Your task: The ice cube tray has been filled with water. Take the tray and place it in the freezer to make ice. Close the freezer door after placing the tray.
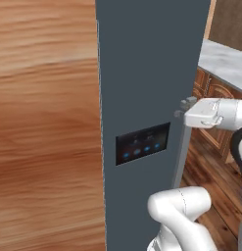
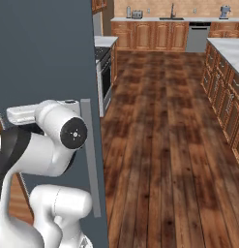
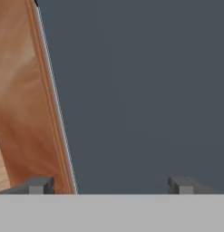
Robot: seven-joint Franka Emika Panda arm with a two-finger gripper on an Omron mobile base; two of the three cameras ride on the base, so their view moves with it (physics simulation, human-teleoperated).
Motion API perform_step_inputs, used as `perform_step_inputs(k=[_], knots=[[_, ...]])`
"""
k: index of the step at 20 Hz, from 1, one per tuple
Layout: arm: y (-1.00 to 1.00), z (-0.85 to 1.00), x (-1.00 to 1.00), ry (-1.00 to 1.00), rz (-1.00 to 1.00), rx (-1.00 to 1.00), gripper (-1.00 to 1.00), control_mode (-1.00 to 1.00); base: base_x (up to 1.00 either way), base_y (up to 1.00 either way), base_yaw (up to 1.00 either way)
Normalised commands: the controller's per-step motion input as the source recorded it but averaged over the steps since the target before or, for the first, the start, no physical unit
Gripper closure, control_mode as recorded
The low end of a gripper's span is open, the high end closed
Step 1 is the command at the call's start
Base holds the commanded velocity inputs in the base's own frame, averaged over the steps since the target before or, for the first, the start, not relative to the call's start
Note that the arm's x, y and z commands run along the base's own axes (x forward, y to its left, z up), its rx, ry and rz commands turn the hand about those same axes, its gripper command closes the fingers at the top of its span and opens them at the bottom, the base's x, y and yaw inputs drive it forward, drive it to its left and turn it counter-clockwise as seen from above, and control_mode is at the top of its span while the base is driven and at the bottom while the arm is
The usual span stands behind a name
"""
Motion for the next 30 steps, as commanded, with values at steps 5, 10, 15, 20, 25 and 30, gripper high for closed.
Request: perform_step_inputs(k=[5, 10, 15, 20, 25, 30], knots=[[0.21, -0.09, 0.39, 0.00, 0.00, 0.05, -1.00, -1.00, 0.00, 0.00, 0.00], [0.27, -0.08, 0.45, 0.00, 0.00, 0.00, -1.00, -1.00, 0.00, 0.00, 0.00], [0.20, -0.06, 0.48, 0.00, 0.00, 0.00, -1.00, -1.00, 0.00, 0.00, 0.00], [0.19, -0.08, 0.48, 0.00, 0.04, 0.00, -1.00, -1.00, 0.00, 0.00, 0.00], [0.23, -0.07, 0.48, 0.00, 0.04, 0.00, -1.00, -1.00, 0.00, 0.00, 0.00], [0.29, -0.06, 0.38, 0.00, 0.04, 0.00, -1.00, -1.00, 0.00, 0.00, 0.00]])
